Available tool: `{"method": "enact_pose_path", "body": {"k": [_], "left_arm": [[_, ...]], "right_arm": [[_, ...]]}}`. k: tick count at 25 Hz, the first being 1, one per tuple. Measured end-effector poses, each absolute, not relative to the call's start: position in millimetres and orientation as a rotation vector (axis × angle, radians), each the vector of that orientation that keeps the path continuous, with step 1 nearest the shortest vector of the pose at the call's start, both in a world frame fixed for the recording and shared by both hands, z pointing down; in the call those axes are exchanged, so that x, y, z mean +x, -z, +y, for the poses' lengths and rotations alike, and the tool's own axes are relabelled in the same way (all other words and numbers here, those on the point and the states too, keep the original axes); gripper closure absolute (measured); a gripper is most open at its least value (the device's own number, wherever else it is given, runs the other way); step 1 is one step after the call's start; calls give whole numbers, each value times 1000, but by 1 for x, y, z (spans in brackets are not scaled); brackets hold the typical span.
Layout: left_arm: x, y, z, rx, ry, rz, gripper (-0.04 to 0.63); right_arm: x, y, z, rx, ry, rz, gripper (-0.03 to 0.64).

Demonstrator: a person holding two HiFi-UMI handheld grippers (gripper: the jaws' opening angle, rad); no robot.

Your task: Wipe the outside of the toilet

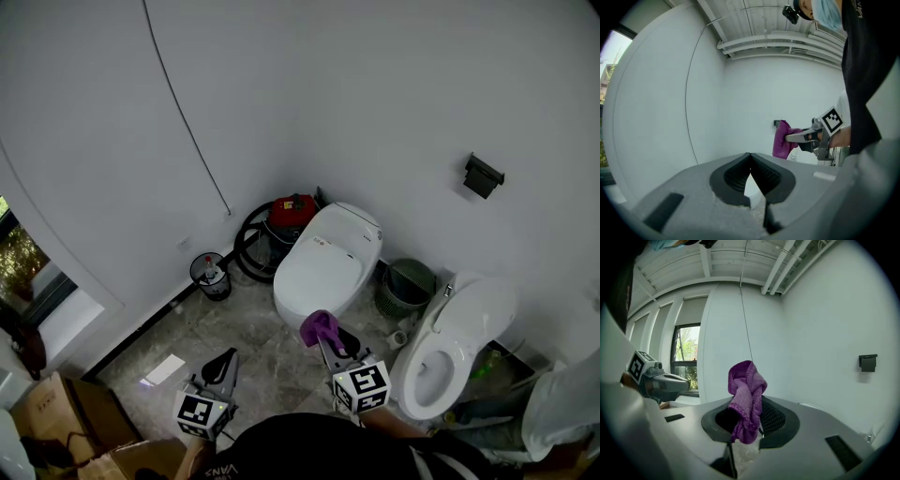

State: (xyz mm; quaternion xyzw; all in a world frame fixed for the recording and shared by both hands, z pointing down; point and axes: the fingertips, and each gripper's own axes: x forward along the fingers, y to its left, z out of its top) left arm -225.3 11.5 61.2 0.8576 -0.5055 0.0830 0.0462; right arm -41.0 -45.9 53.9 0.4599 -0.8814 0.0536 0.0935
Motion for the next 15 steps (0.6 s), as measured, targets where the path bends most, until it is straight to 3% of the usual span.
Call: {"method": "enact_pose_path", "body": {"k": [15], "left_arm": [[-220, -64, 9, 2611, -243, -1548, 589]], "right_arm": [[-36, -65, -51, 1360, -177, -2581, 528]]}}
